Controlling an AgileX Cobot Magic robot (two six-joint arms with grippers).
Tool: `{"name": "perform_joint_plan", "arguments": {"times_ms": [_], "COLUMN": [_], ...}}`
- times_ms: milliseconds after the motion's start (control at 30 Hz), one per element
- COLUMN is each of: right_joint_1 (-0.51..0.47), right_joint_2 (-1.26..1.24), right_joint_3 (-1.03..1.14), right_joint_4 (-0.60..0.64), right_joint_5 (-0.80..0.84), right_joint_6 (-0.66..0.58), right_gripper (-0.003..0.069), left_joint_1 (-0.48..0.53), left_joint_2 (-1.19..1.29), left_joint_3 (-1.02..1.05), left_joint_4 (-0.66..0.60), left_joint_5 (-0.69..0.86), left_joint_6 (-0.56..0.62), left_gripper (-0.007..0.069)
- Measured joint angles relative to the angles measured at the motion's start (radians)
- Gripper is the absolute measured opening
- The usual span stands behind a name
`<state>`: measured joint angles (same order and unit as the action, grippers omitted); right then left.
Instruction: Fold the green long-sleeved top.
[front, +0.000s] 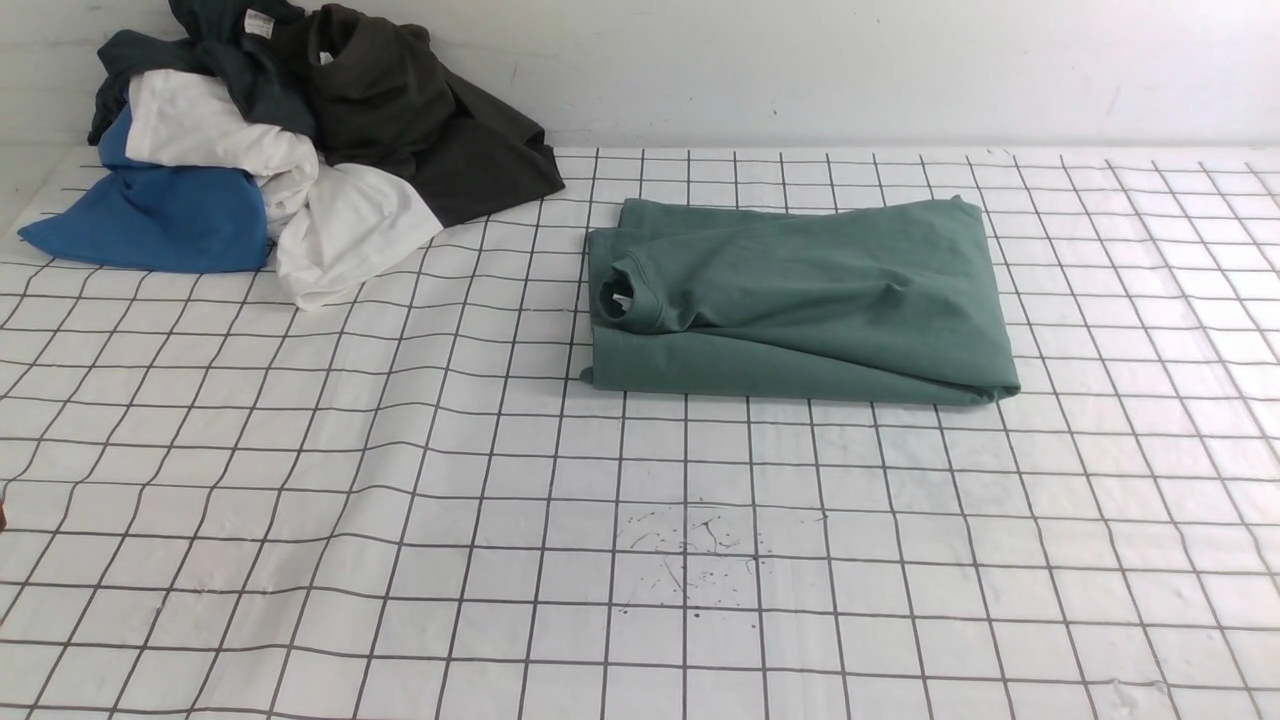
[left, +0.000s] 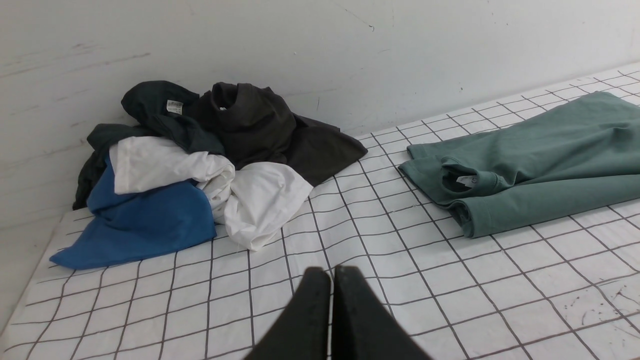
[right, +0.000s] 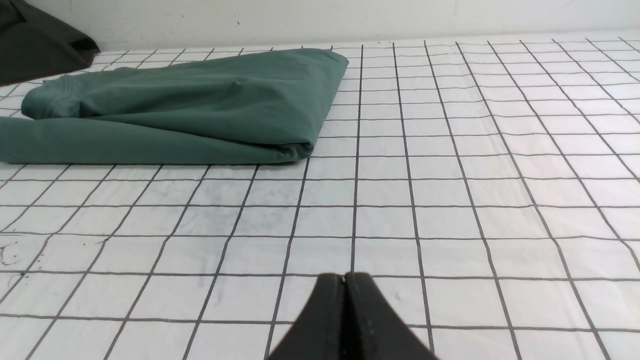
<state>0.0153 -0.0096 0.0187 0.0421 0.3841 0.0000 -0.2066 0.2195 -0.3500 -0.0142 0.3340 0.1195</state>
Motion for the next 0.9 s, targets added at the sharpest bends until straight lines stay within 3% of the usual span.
{"name": "perform_joint_plan", "arguments": {"times_ms": [300, 500, 667, 900], "right_joint_1": [0.000, 0.000, 0.000, 0.000], "right_joint_2": [0.000, 0.000, 0.000, 0.000], "right_joint_3": [0.000, 0.000, 0.000, 0.000], "right_joint_4": [-0.001, -0.003, -0.002, -0.002], "right_joint_5": [0.000, -0.001, 0.000, 0.000], "right_joint_6": [0.005, 0.005, 0.005, 0.005], "right_gripper": [-0.0014, -0.0014, -0.0014, -0.0014], "left_joint_1": [0.017, 0.122, 0.143, 0.143], "left_joint_2": [-0.135, -0.229, -0.230, -0.230], "left_joint_3": [0.153, 0.370, 0.378, 0.375], "left_joint_4": [-0.001, 0.005, -0.002, -0.005], "left_joint_5": [-0.077, -0.091, 0.009, 0.027], "left_joint_6": [0.000, 0.003, 0.003, 0.003], "left_gripper": [-0.0007, -0.0007, -0.0007, -0.0007]}}
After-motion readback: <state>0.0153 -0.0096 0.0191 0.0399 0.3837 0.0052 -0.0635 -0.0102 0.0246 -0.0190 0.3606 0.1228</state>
